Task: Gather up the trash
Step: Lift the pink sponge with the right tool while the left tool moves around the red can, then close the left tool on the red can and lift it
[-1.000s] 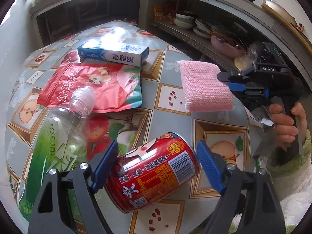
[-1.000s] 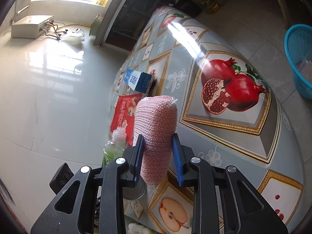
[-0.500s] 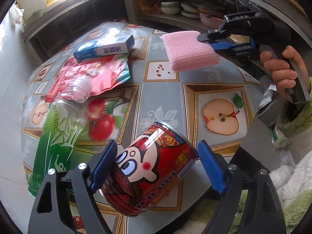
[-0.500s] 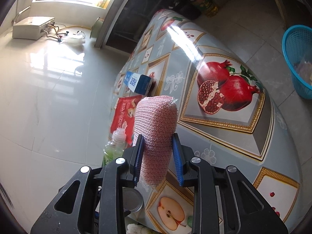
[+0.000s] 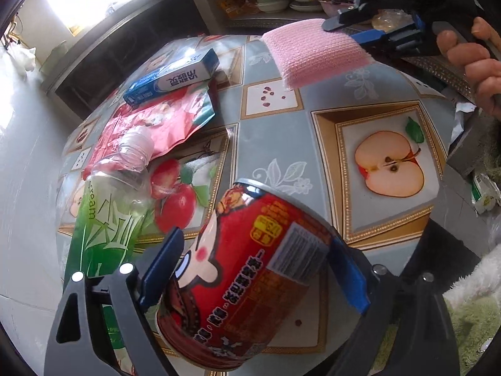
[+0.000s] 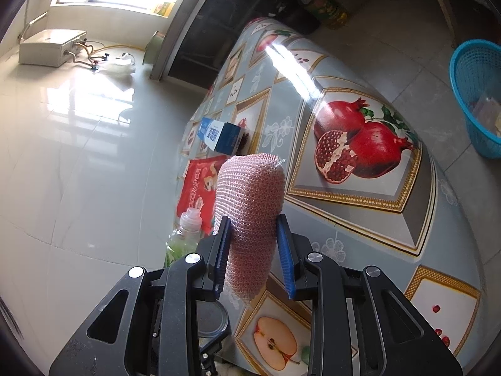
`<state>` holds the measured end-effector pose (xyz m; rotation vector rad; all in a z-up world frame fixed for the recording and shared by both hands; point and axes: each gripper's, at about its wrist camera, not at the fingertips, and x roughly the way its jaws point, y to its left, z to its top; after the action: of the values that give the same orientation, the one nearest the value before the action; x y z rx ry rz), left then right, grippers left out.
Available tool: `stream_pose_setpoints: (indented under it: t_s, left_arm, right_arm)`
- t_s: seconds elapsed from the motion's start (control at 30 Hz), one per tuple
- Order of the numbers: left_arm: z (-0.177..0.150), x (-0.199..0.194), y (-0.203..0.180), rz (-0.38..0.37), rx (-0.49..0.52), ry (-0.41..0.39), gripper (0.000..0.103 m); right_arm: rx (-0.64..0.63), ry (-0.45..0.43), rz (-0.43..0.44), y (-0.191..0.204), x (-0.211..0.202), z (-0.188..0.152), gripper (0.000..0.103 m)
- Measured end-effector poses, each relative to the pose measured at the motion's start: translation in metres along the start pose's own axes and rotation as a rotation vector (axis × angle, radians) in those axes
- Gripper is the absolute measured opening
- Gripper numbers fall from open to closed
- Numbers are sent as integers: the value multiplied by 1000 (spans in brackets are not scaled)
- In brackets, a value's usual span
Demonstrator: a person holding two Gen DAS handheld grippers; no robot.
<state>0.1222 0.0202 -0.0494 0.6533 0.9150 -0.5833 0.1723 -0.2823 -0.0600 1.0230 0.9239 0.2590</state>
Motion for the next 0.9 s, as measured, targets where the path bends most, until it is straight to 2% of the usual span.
stream_pose_setpoints:
  t_s: [0.2, 0.3, 0.43, 0.5, 0.77, 0.9]
  left_arm:
    - [10, 5, 17, -76, -123, 17, 79]
    - [21, 14, 37, -167, -292, 43, 78]
    - [28, 34, 71, -326, -588, 88, 78]
    - [29, 39, 79, -354, -650, 101, 78]
    - [37, 43, 86, -437, -655, 132, 81]
    - [40, 35, 92, -406, -617, 126, 83]
  right_arm:
    - [3, -14, -8, -1, -4, 2, 27]
    - [2, -15, -11, 0, -3, 2, 28]
    - [2, -14, -18, 1, -3, 1, 28]
    - [4, -15, -20, 0, -3, 0, 28]
    - [2, -13, -25, 0, -4, 0, 28]
    - [7, -6, -21, -1, -2, 0, 28]
